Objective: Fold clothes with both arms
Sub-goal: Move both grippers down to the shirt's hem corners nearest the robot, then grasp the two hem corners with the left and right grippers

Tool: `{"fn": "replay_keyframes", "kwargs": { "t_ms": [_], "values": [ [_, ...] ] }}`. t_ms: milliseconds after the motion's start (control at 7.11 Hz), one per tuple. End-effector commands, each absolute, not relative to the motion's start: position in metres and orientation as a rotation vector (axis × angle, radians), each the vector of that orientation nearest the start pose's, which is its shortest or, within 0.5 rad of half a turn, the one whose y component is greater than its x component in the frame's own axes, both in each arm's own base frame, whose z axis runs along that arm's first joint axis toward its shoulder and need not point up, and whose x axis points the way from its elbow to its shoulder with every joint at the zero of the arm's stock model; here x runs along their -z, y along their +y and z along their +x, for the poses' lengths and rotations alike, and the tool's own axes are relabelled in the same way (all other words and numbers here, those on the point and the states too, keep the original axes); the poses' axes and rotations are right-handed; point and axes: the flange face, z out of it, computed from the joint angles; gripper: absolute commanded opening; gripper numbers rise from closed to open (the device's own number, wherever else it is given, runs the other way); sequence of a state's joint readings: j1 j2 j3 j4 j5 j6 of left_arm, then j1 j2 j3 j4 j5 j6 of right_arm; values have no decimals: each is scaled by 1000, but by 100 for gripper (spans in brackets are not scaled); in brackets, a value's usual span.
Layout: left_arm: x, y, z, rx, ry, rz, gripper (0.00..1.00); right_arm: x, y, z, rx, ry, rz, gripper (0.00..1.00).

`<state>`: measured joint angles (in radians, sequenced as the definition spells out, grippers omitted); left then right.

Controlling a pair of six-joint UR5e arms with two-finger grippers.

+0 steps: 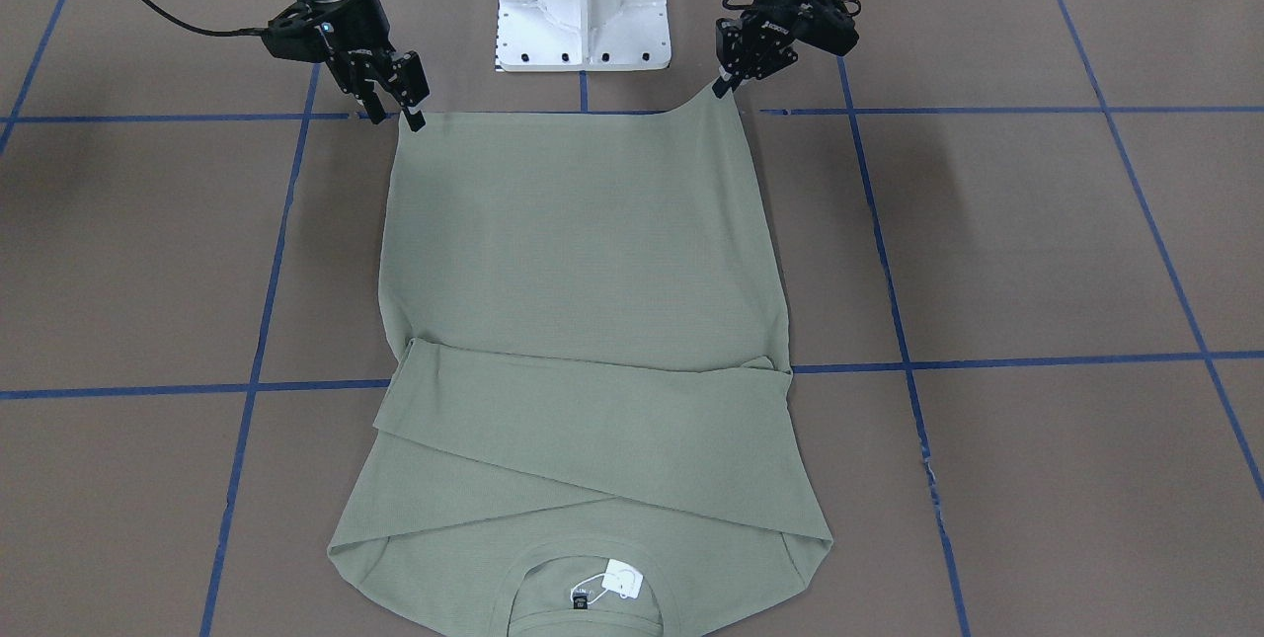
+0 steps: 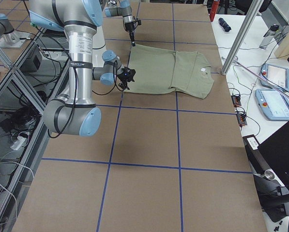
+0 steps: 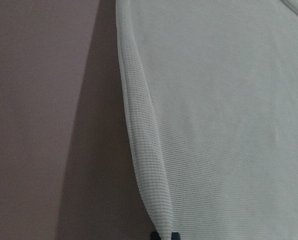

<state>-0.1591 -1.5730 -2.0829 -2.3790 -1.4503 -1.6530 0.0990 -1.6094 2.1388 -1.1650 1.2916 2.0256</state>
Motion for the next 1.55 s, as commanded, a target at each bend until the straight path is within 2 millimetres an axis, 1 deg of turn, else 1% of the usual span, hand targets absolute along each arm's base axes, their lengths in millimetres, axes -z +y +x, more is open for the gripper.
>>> {"fn": "replay_keyframes", "kwargs": {
  "t_ms": [0, 141, 422, 703, 985, 1125, 1266, 1407],
  "values": [
    [-310, -223, 431, 298, 1349, 161, 0, -369, -175, -459, -673, -920, 94, 72],
    [-309, -223, 431, 320, 1354, 142, 0, -371, -166, -463, -659, -916, 101, 72],
    [-306, -223, 433, 324, 1363, 136, 0, -384, -162, -468, -647, -866, 137, 71],
    [-306, -223, 432, 324, 1364, 136, 0, -385, -158, -469, -640, -860, 138, 70],
    [-306, -223, 432, 323, 1363, 135, 0, -387, -152, -472, -628, -858, 140, 65],
    [-306, -223, 432, 323, 1363, 135, 0, -388, -149, -474, -622, -857, 138, 65],
    [-306, -223, 432, 323, 1363, 135, 0, -387, -148, -475, -620, -858, 136, 62],
    [-306, -223, 432, 323, 1363, 135, 0, -387, -148, -475, -621, -859, 138, 53]
  ]
}}
